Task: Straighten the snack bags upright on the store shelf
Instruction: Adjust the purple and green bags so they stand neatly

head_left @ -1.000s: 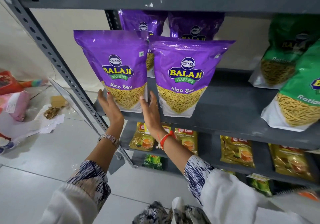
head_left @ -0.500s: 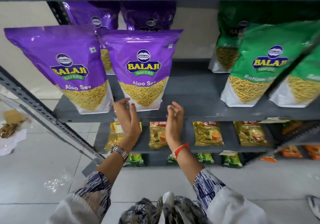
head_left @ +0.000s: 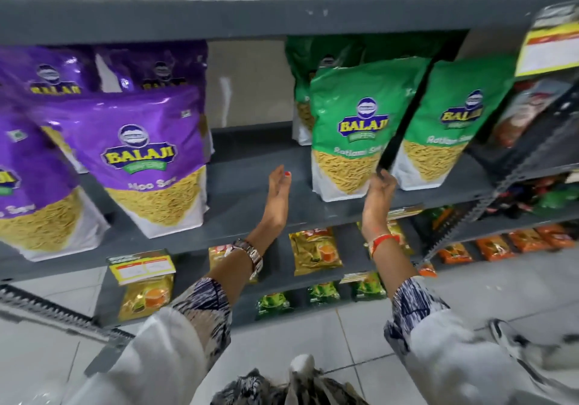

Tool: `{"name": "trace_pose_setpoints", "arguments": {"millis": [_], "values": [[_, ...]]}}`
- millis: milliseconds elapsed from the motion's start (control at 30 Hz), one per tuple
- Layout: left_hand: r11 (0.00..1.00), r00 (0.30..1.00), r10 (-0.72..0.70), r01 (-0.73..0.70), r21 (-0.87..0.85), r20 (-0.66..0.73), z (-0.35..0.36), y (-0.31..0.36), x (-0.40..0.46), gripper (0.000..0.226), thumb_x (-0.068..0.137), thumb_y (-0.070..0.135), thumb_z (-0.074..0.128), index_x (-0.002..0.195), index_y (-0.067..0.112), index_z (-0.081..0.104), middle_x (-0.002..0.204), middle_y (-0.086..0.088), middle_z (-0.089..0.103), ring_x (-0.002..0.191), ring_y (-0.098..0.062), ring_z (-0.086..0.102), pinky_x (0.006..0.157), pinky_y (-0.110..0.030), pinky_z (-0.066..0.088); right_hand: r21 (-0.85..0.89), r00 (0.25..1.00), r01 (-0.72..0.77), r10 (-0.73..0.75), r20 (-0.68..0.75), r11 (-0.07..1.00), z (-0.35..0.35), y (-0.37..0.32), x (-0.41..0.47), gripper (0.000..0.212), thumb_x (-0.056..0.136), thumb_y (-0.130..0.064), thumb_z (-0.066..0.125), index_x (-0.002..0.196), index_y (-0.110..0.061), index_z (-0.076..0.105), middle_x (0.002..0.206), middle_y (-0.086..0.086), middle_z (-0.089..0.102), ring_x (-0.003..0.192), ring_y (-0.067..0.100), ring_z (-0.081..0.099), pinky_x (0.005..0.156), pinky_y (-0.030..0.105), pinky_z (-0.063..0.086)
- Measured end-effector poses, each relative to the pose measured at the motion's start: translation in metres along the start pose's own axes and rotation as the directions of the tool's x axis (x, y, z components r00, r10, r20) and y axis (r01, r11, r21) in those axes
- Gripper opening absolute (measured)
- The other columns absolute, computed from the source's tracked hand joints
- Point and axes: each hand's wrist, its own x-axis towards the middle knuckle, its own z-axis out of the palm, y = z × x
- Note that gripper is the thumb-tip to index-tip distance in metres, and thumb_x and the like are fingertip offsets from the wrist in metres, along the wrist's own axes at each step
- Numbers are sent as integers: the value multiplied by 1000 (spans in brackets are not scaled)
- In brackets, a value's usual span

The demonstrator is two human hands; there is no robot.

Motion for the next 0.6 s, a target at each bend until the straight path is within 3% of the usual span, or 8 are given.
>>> {"name": "trace_pose_setpoints", "arguments": {"millis": [67, 133, 233, 367, 600], "values": [[996, 997, -73, 73, -58, -11, 21, 11, 16, 52, 97, 38, 28, 145, 20, 18, 154, 2, 18, 140, -14, 21, 119, -40, 16, -25, 989, -58, 61, 135, 998, -1, -7, 19, 44, 94, -32, 48, 135, -18, 38, 122, -2, 49, 108, 13, 46, 97, 34, 36], [988, 995, -97, 93, -120, -24, 41, 16, 29, 52, 97, 40, 27, 144, 20, 19, 153, 0, 23, 139, -16, 25, 117, -37, 19, -48, 968, -77, 86, 237, 996, -2, -16, 34, 49, 94, -40, 46, 139, -23, 35, 128, -5, 47, 114, 11, 44, 103, 37, 34], [978, 997, -77, 73, -194, -12, 64, 16, 43, 49, 97, 37, 30, 141, 15, 27, 146, -7, 38, 128, -18, 41, 108, -33, 31, -105, 935, -80, 112, 338, 991, -7, -24, 50, 60, 92, -50, 44, 145, -25, 27, 151, -1, 35, 134, 17, 36, 115, 47, 26], [978, 995, -84, 72, -194, -52, 82, 12, 50, 48, 96, 33, 37, 138, 11, 30, 139, -12, 47, 124, -27, 49, 102, -37, 41, -125, 914, -79, 122, 387, 989, -14, -29, 58, 62, 92, -47, 46, 145, -22, 27, 154, 5, 35, 140, 24, 34, 117, 53, 26], [986, 996, -6, -9, -168, -88, 89, 4, 37, 45, 96, 30, 37, 138, 17, 27, 137, -6, 48, 115, -16, 52, 98, -32, 45, -71, 913, -42, 68, 402, 997, -26, -22, 56, 55, 94, -40, 46, 142, -17, 31, 147, 6, 42, 136, 22, 40, 107, 36, 34]]}}
